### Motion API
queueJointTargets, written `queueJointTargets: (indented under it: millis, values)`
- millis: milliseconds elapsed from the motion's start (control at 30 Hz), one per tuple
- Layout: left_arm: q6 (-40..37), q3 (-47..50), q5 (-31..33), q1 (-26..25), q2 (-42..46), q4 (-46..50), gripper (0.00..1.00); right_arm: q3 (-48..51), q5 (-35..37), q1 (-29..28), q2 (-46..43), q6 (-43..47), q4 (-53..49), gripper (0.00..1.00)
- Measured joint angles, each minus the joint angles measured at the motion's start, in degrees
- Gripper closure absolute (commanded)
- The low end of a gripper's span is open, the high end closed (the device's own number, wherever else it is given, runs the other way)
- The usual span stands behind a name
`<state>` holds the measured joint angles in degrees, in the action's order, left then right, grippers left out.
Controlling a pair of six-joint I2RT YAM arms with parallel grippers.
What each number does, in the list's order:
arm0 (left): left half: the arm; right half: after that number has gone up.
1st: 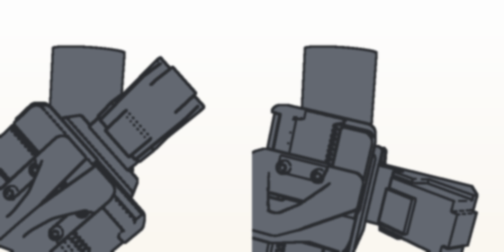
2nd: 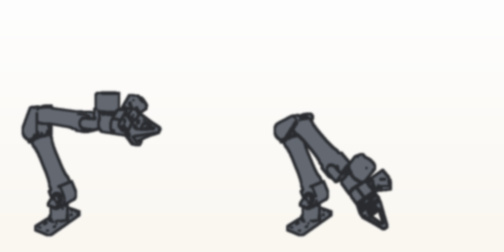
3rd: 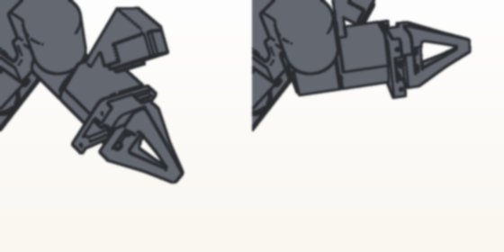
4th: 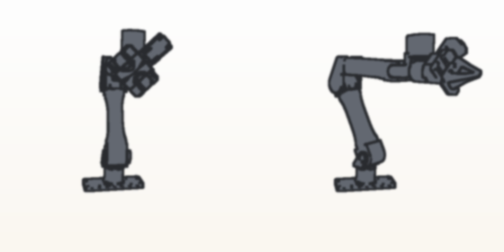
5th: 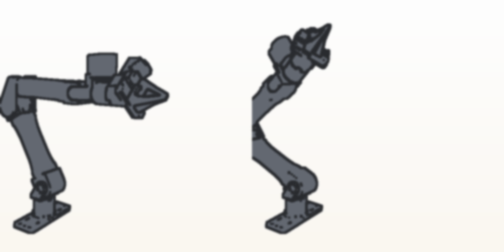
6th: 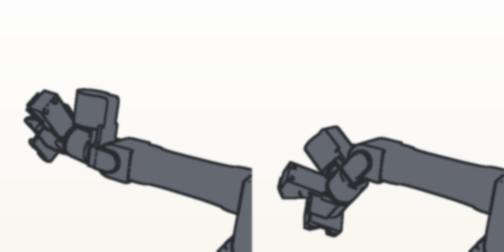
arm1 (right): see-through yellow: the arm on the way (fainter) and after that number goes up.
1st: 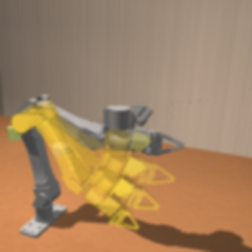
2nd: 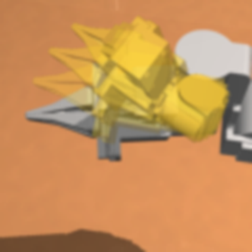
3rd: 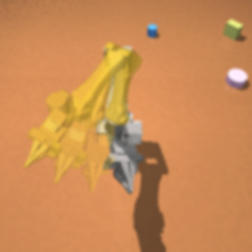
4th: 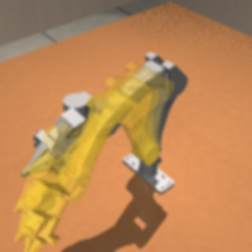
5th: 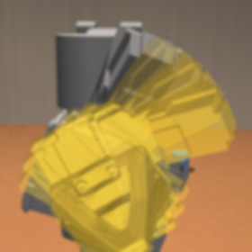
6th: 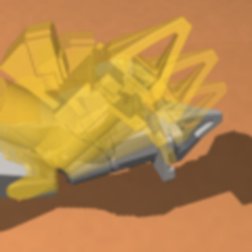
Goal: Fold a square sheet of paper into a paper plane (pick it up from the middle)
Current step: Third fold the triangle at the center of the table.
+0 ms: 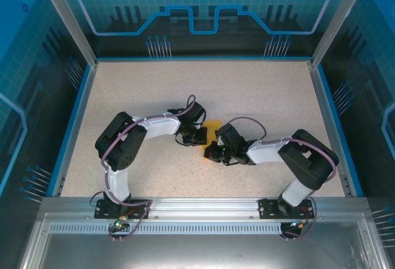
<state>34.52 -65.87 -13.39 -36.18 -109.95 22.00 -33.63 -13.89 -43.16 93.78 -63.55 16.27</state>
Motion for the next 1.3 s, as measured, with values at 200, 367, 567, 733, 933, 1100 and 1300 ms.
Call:
queueJointTargets:
  millis: [200, 367, 567, 733, 933, 1100, 1300]
  values:
    - [0.0, 0.0, 0.0, 0.0, 0.0, 0.0, 1.00, 0.0, 0.0, 0.0, 0.0, -0.1, 0.3, 1.00]
    - [0.0, 0.0, 0.0, 0.0, 0.0, 0.0, 1.00, 0.0, -0.2, 0.0, 0.0, 0.0, -0.4, 1.00]
    - [0.0, 0.0, 0.0, 0.0, 0.0, 0.0, 1.00, 0.6, -0.3, 0.0, 0.0, 0.3, -0.7, 1.00]
    - [0.0, 0.0, 0.0, 0.0, 0.0, 0.0, 1.00, 0.6, -0.5, 0.0, 0.2, 0.8, -0.4, 1.00]
    - [0.0, 0.0, 0.0, 0.0, 0.0, 0.0, 1.00, 0.1, -0.5, -0.2, -1.8, 2.1, -3.1, 1.00]
    - [0.0, 0.0, 0.0, 0.0, 0.0, 0.0, 1.00, -0.8, -0.7, -1.9, -0.9, 2.3, -3.5, 1.00]
    - [0.0, 0.0, 0.0, 0.0, 0.0, 0.0, 1.00, -0.9, -0.7, -2.3, 0.3, 2.3, -3.4, 1.00]
